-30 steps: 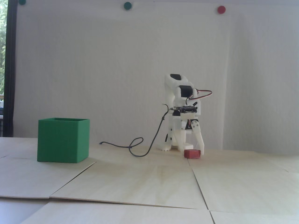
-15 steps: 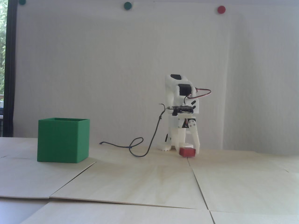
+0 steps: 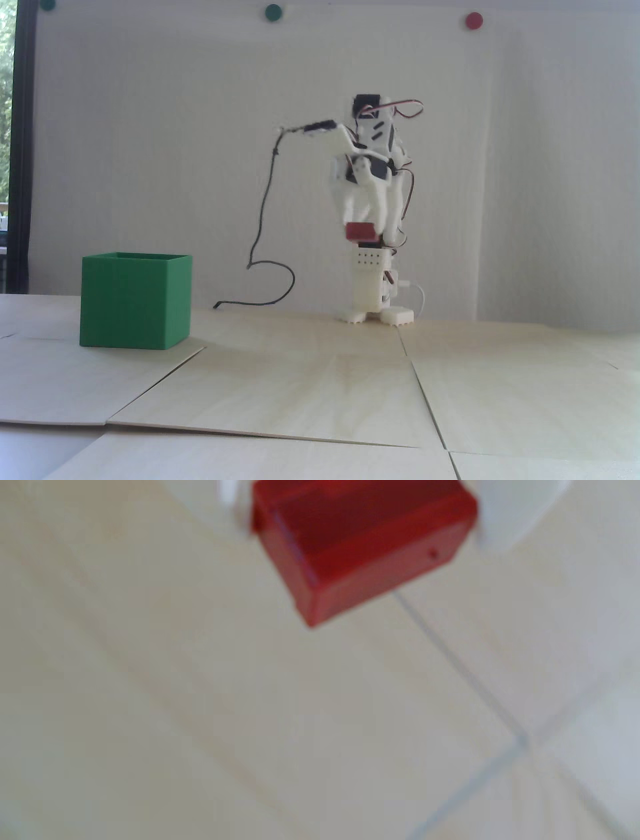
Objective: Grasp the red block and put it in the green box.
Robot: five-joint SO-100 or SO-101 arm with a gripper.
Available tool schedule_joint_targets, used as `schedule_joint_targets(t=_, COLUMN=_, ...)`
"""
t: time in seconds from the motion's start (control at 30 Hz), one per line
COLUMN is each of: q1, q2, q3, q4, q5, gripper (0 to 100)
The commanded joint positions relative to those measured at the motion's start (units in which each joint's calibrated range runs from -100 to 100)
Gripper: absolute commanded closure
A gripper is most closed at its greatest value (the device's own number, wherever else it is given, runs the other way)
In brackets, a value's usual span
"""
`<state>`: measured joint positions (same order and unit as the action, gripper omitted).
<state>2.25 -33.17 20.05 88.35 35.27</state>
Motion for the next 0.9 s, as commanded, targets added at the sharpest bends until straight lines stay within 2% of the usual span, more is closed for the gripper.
schedule_joint_targets(t=0.0, q1=18.13, q2=20.42, q3=-30.97, q4=1.95, q5=-1.64, gripper=98)
schedule_joint_targets(t=0.2, q1=28.02, q2=46.47, q3=-63.09, q4=1.95, q5=-3.46, gripper=98)
schedule_joint_targets(t=0.47, q1=24.73, q2=64.63, q3=-96.1, q4=4.14, q5=-7.26, gripper=98)
schedule_joint_targets(t=0.67, q1=20.3, q2=65.11, q3=-99.38, q4=3.47, q5=-9.86, gripper=98)
schedule_joint_targets(t=0.87, q1=21.43, q2=65.97, q3=-98.76, q4=-0.83, q5=-10.39, gripper=98)
